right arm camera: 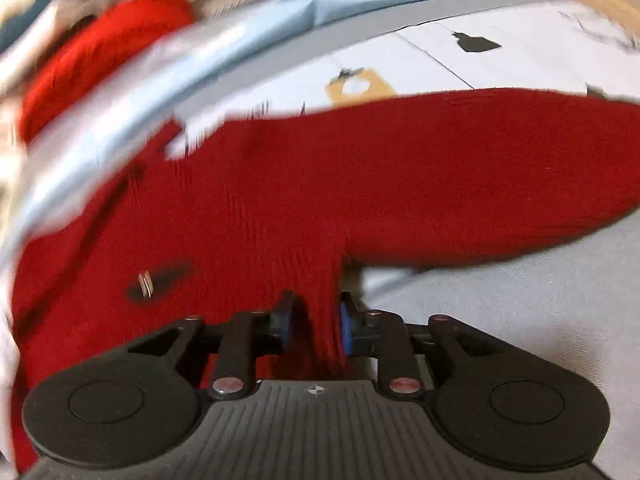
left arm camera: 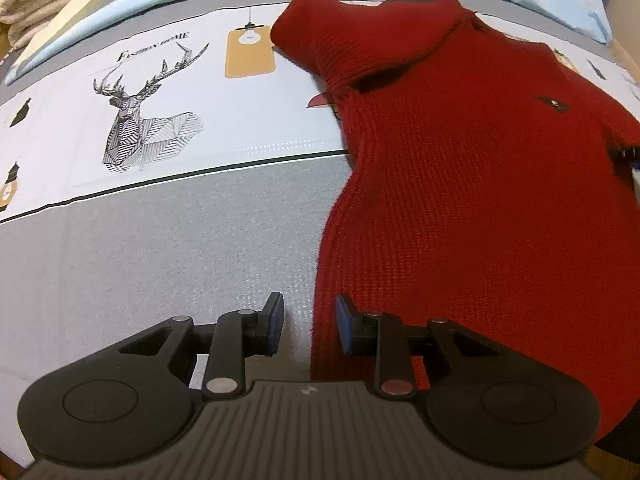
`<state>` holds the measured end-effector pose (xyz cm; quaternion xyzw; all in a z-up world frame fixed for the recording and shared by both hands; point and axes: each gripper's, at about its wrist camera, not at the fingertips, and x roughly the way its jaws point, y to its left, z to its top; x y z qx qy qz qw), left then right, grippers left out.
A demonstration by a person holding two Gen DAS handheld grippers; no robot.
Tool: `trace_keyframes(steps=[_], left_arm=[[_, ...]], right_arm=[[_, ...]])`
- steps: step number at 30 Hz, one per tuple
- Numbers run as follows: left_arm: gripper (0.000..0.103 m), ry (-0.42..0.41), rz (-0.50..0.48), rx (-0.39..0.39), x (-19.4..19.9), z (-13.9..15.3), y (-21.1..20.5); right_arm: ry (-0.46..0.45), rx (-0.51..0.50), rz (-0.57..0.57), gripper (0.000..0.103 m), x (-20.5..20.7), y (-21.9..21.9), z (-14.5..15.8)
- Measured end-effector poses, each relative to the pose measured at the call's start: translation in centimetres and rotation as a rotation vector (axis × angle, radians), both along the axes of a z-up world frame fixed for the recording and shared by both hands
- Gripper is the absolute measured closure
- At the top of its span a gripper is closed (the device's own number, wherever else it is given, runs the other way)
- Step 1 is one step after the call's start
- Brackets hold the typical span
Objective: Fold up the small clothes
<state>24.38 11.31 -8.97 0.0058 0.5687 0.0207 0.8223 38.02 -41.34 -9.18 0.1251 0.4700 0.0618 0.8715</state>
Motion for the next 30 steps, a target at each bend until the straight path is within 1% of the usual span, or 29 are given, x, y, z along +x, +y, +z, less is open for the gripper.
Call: trace_keyframes(steps=[1,3,6,9,12,16,19,24,27,28,29,30], left_arm=[[0.072,-0.002,-0.008,-0.005,0.0,0.1,-0.1],[0.072,-0.003,-0.023,-0.012,-0.1,0.1,-0.4],[0.072,-0.004,-0.032,-0.025,-0.4,0.1,-0.8],[0.072,0.003,-0.03,-0.023,-0.7,0.0,-0.7],[0.072,0.02,-0.021,-0.027,-1.1,-0.4,-0.2],[0.072,0.064,-0.009,-0.049,-1.9,-1.3,0.9],[0.072,0.109,-0.012,-0.082,-2.7,-2.3,1.6],[0.072,0.171,-0.051,-0.112,-4.2,-3.8,1.6],[0.071,0.186,-0.1,-0.092,-5.4,-4.4,1.0],[0.072,0.182,-0.118,-0.088,-5.8,-4.4,0.7],[0.072,0.18,-0.133,-0.084,-6.2,-4.4,0.6],[0.084,0.177,-0.147,-0.083,-6.6,-4.4,0.6]], right_arm=[[0.002,-0.043,0.031,0.08,-0.8,0.0,0.1],[0.024,-0.082,0.083,0.08,-2.4,-0.1,0.5],[0.07,-0.106,0.102,0.079,-5.5,-1.3,0.6],[0.115,-0.095,0.134,0.079,-9.0,-1.5,0.4],[0.139,-0.144,0.181,0.08,-12.1,-0.8,0.8],[0.191,-0.168,0.169,0.08,-14.7,-0.8,1.2],[0.224,-0.157,0.165,0.079,-16.6,-1.0,1.4],[0.26,-0.182,0.159,0.078,-19.4,-1.0,1.6],[0.293,-0.194,0.16,0.078,-20.8,-0.8,1.3],[0.297,-0.197,0.163,0.079,-21.1,-0.7,1.3],[0.296,-0.207,0.167,0.084,-21.4,-0.4,1.4],[0.286,-0.22,0.171,0.092,-21.7,-0.2,1.6]])
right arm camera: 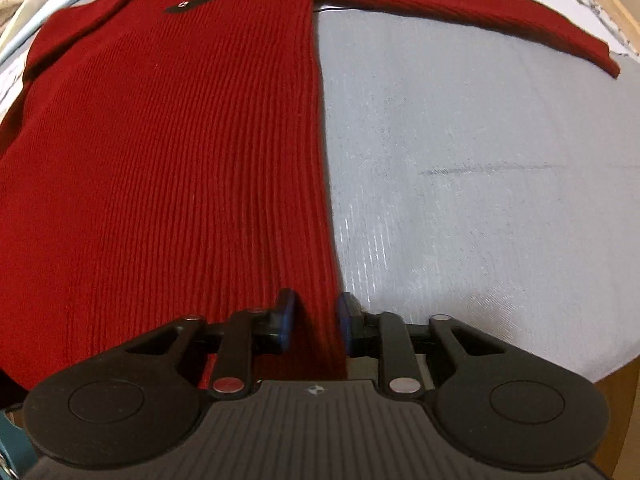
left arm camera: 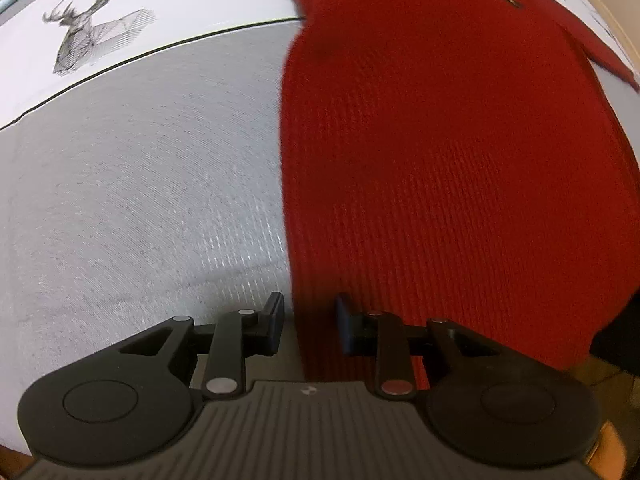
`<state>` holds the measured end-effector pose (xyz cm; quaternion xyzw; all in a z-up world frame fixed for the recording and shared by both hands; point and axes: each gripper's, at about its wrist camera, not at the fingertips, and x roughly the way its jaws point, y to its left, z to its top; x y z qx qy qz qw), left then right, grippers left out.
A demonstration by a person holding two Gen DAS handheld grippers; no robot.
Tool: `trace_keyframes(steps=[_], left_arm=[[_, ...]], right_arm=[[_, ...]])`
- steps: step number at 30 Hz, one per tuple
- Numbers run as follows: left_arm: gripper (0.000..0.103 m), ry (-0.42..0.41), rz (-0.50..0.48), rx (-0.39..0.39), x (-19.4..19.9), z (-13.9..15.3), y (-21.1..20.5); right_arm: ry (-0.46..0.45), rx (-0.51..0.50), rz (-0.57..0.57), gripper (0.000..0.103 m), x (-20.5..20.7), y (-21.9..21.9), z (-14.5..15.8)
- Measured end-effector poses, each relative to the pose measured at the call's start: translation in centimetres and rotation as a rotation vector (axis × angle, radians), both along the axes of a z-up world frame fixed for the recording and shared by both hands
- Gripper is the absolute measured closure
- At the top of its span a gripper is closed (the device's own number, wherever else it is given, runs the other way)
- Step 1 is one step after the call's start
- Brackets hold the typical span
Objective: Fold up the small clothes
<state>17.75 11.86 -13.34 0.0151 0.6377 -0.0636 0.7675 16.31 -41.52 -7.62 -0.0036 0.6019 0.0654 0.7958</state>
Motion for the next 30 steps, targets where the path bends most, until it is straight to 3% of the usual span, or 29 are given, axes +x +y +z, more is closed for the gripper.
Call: trace_keyframes(steps=[2,4,7,10,11,12,13,15,18,20,22,24,26,27,30], left_arm=[[0.093,-0.013,-0.035,-0.01,-0.7,0.4,-0.1],[0.096,-0.03,-0.053,-0.034,-1.3,1.1,-0.2],[0.097,-0.032,-0.048,-0.082,-2.1,1.9,0.4],[0.103,0.019,-0.087,0.041,-2.7,0.8,0.1],[0.103,0.02,-0.098,0.097,-2.8,0.6,-0.1],[0.103,-0.006,-0.106,0.141,-3.0,0.8,-0.3],[0.1,-0.052,-0.109,0.145,-3.0,1.5,-0.5],[0.096,-0.126,-0.092,0.045,-2.9,3.2,-0.4],[0.095,-0.137,-0.109,-0.045,-2.7,3.6,-1.0],[0.095,-0.074,-0.149,-0.011,-2.6,2.1,-2.1],[0.091,0.01,-0.205,0.058,-2.4,0.2,-3.4],[0.087,-0.007,-0.229,0.081,-2.1,0.3,-4.2],[0.079,-0.054,-0.162,0.038,-1.6,1.7,-3.7],[0.078,-0.105,-0.131,0.019,-1.2,2.7,-3.5],[0.061,-0.271,-0.044,-0.037,-0.5,5.9,-3.2]], right_arm=[[-0.046,-0.011,-0.02,0.096,-0.5,0.2,0.7],[-0.077,0.007,-0.081,0.097,-0.7,-0.1,1.3],[-0.101,-0.047,-0.117,0.096,-1.2,-0.5,1.6],[-0.065,-0.092,-0.075,0.095,-1.4,0.5,0.8],[-0.054,-0.126,-0.064,0.091,-1.2,0.8,0.6],[-0.06,-0.152,-0.065,0.081,-1.0,1.1,0.6],[-0.078,-0.165,-0.074,0.078,-0.9,0.8,1.1],[-0.149,-0.164,-0.084,0.075,-0.9,1.1,2.1],[-0.221,-0.092,-0.041,0.068,-1.0,2.4,3.0],[-0.135,-0.086,0.031,0.064,-1.0,3.6,1.5],[-0.034,-0.164,0.098,0.06,-1.1,4.6,-0.6],[-0.077,-0.193,0.126,0.059,-0.8,5.4,-0.2],[-0.139,-0.144,0.084,0.059,-0.5,5.6,1.2],[-0.179,-0.124,0.069,0.059,-0.4,5.6,2.1],[-0.327,-0.08,0.032,0.058,0.1,6.4,4.6]])
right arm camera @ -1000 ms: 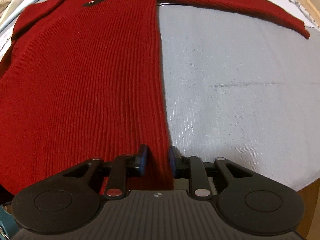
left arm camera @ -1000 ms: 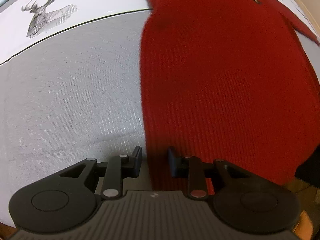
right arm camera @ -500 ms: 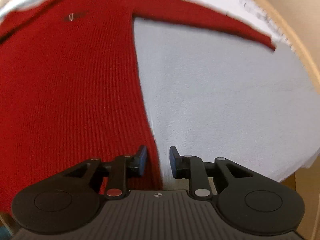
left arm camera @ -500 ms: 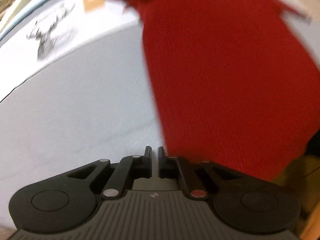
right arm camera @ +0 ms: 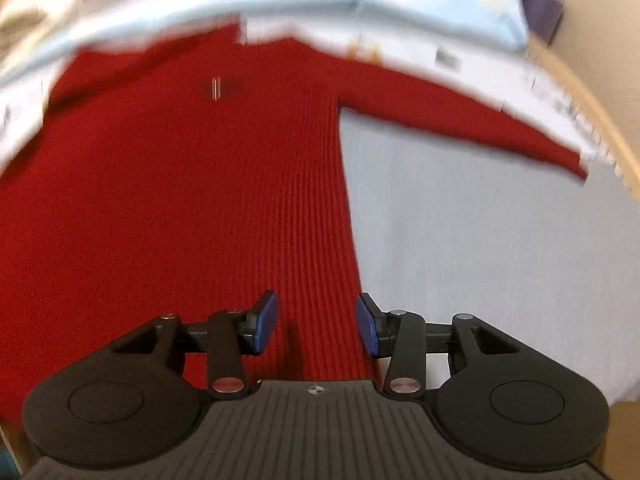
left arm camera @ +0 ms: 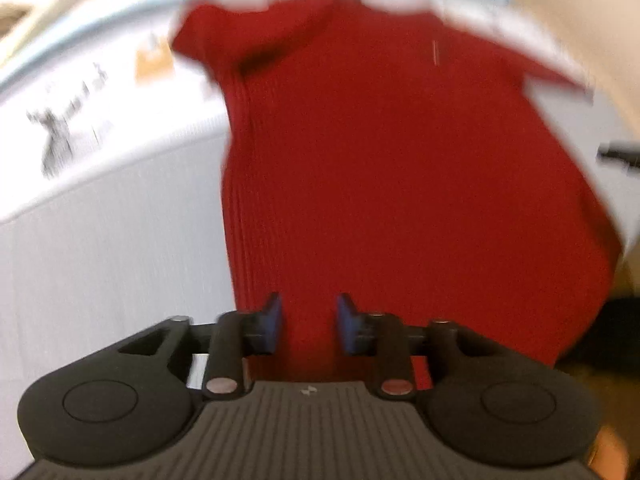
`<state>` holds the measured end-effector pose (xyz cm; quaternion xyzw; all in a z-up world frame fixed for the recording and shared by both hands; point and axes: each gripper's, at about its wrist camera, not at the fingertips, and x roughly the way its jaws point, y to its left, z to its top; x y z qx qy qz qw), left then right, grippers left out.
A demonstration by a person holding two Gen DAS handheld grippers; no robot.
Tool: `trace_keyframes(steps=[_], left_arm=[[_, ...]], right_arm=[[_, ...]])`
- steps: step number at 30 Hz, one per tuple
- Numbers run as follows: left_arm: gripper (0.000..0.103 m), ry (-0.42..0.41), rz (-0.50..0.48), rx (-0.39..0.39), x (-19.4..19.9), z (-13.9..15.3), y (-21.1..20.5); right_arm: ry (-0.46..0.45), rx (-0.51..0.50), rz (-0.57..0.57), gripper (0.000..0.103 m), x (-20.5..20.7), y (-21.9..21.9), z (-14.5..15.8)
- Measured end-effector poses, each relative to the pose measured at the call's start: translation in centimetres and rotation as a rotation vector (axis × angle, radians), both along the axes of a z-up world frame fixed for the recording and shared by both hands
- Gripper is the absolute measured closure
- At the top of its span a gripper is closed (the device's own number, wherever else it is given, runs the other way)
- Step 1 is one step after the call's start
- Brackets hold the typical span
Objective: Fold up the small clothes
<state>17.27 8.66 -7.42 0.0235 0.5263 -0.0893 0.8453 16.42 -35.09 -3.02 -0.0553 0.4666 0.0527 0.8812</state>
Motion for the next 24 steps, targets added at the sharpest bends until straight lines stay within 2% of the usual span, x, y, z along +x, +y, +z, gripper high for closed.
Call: trace_keyframes(steps=[4,8,10,12,13,15,17,20,23,24], left_arm=[[0.057,-0.16,0.112,-0.041,0.6,2.4,-0.6],[0.048,-0.328,0.186,0.012,1.2,4.1,-2.1],[0.046,-0.38,0.215,0.027,1.5,4.7,-2.9],[0.046,-0.413,0.243,0.049,1.8,5.0,-3.2],[0.046,-0.433,0.258,0.071,1.9,5.4,-3.6],[0.046,-0.464,0.269,0.113,2.2,5.8,-5.2],[0.046,-0.474,0.262,0.131,2.8,6.3,-5.8],[0.046,-0.432,0.237,0.107,5.0,6.2,-6.6],[0.047,-0.418,0.218,0.124,9.4,5.4,-7.9],[0.051,-0.408,0.204,0.124,11.2,5.0,-8.4]], right_arm=[[-0.12,0.069,-0.03,0.058,2.2,2.6,2.9],[-0.28,0.161,-0.038,0.057,4.7,5.6,7.8],[-0.365,0.21,-0.035,0.048,7.5,6.3,10.0],[-0.442,0.269,-0.033,0.043,8.8,8.0,11.3],[-0.468,0.291,-0.029,0.041,7.1,6.1,12.8],[-0.509,0.301,-0.038,0.041,7.9,5.7,11.8],[-0.446,0.279,-0.08,0.041,9.7,5.9,10.2],[-0.336,0.282,-0.141,0.043,12.5,5.3,7.9],[-0.333,0.28,-0.164,0.045,12.9,5.3,6.6],[-0.317,0.252,-0.177,0.045,13.5,4.9,6.3]])
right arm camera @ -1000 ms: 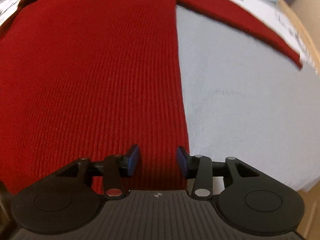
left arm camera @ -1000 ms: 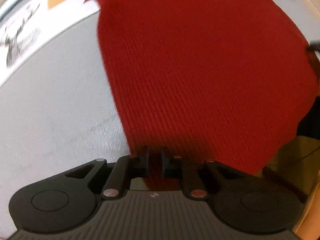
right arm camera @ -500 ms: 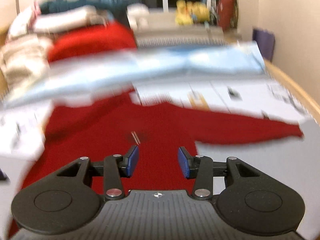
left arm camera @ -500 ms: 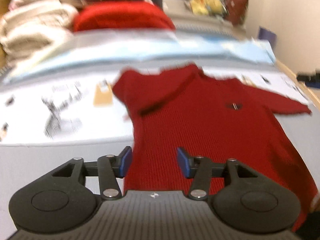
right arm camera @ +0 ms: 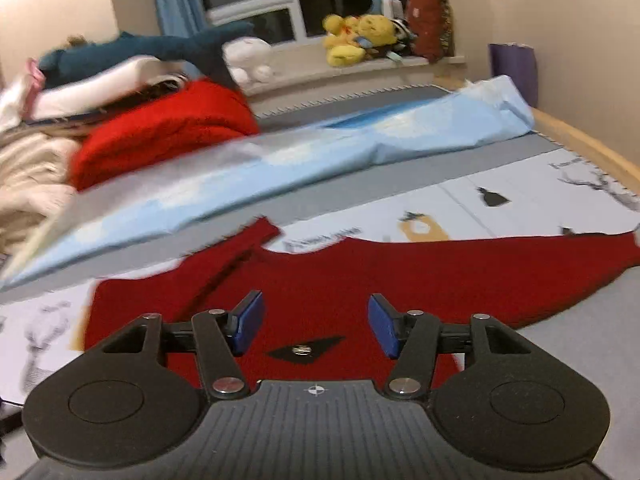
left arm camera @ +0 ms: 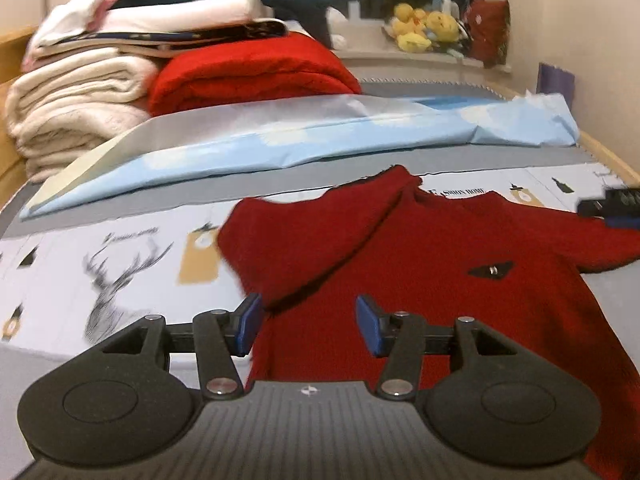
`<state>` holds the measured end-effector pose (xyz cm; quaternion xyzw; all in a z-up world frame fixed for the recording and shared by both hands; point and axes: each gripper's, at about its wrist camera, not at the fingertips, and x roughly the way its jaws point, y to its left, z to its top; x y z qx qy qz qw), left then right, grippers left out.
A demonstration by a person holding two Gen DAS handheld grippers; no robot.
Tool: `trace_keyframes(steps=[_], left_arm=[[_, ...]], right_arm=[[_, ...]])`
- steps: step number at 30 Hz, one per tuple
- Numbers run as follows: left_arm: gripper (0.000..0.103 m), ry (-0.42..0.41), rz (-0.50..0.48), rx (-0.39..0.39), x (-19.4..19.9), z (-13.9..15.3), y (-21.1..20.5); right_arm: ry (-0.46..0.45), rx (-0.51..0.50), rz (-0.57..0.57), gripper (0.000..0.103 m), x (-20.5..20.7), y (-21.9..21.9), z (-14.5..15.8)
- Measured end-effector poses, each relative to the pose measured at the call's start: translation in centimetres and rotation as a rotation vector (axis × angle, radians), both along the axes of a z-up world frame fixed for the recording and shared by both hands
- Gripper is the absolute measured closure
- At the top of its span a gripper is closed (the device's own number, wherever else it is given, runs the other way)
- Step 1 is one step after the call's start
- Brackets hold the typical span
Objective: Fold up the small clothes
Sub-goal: 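Lay the sweater flat on the bed and open both tools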
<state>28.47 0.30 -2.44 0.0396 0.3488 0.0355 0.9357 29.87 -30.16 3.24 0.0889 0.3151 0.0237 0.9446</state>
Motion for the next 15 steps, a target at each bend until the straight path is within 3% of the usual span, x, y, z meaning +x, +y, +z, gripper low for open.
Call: trace_keyframes(steps=[2,4,5,6,9,13,15], left_arm=[[0.063,0.016,-0.027,-0.003,4.0,-0.5,-1.3],[0.078,0.016,-0.041,0.016,7.9,-1.4,-2.6],[0.08,0.022,-0.042,0.02,10.0,-2.0,-3.3],[0.08,0.033,-0.038,0.016,12.0,-2.7,-3.8],[0.078,0.073,-0.036,0.014,17.8,-5.0,-5.5],[0.064,0.117,-0.022,0.024,24.4,-8.5,-7.6],[0.063,0.149,-0.008,0.018,26.9,-10.2,-8.5]], right_arm=[[0.032,-0.006,-0.018,0.049,1.2,-0.8,-1.2],[0.048,0.012,-0.035,0.061,1.7,-1.6,-1.2],[0.049,0.018,-0.04,0.065,1.9,-2.0,-1.2],[0.049,0.02,-0.042,0.073,1.8,-2.2,-1.1],[0.044,0.008,-0.028,0.079,2.6,-2.4,-0.9],[0.04,-0.018,-0.021,0.08,3.2,-2.7,-0.5],[0.062,-0.008,-0.019,0.08,3.6,-2.6,-0.8]])
